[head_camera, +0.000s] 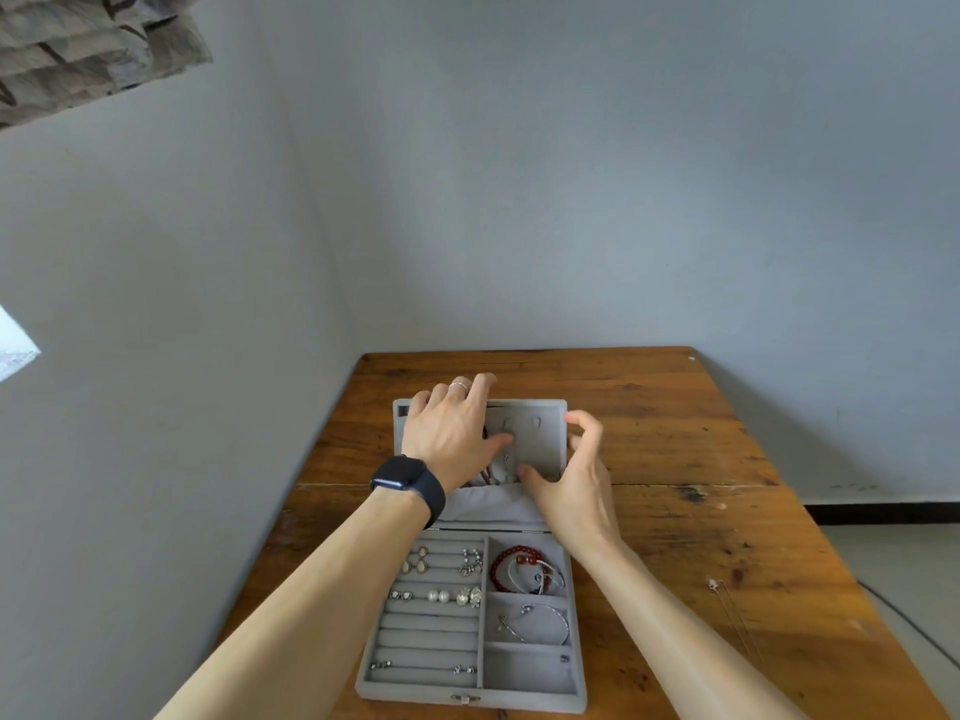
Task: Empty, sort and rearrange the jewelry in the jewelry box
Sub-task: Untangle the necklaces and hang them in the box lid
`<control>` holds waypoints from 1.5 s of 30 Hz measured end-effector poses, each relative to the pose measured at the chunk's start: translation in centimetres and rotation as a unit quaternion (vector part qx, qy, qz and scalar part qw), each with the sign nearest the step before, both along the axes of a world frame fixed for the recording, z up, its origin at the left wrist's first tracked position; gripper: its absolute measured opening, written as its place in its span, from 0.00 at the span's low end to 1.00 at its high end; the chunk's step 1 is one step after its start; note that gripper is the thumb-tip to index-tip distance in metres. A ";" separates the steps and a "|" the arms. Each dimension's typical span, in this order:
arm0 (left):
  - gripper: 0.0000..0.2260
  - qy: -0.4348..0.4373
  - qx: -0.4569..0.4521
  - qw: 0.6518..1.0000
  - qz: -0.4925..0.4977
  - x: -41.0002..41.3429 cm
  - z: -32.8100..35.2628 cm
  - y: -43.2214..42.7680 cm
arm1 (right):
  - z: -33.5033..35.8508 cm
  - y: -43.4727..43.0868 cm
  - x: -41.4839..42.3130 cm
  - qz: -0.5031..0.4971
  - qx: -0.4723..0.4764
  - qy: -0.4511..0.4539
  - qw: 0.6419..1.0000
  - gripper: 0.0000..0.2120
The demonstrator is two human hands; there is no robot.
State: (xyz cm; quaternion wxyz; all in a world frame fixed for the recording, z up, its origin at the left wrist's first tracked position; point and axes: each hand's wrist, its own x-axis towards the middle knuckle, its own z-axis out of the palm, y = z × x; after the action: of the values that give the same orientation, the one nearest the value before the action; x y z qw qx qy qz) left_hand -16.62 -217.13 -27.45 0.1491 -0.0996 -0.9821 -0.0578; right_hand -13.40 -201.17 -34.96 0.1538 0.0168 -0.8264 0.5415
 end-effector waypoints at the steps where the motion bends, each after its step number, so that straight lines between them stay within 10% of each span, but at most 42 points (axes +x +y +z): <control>1: 0.27 0.001 -0.010 1.000 0.004 -0.2 -0.1 0.1 | -0.2 -0.2 0.0 -0.015 -0.015 -0.013 1.000 0.42; 10: 0.23 -0.001 -0.004 1.000 0.004 -0.7 -0.5 0.0 | 0.4 0.1 -1.5 0.025 0.040 -0.150 0.988 0.25; 16: 0.22 -0.005 -0.002 1.000 -0.025 -0.3 0.1 -0.3 | 0.2 0.6 -0.7 0.041 -0.005 -0.123 0.992 0.14; 30: 0.27 -0.021 -0.023 0.998 -0.049 5.9 -1.0 0.5 | 1.9 1.6 4.1 0.031 0.189 -0.062 0.979 0.33; 36: 0.27 -0.002 0.051 0.998 -0.038 12.7 -2.3 -0.1 | 3.0 3.5 12.8 -0.030 0.333 0.106 0.936 0.19; 45: 0.23 -0.014 0.134 0.991 -0.022 24.3 -8.0 0.4 | -0.6 7.4 27.0 -0.063 0.315 0.078 0.944 0.09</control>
State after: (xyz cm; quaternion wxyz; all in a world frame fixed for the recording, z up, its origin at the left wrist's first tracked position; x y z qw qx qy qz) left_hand 7.66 -216.76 -35.44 0.1460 -0.0996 -0.9650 -0.1937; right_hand 13.60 -193.82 -35.56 0.2383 0.0542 -0.9396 0.2396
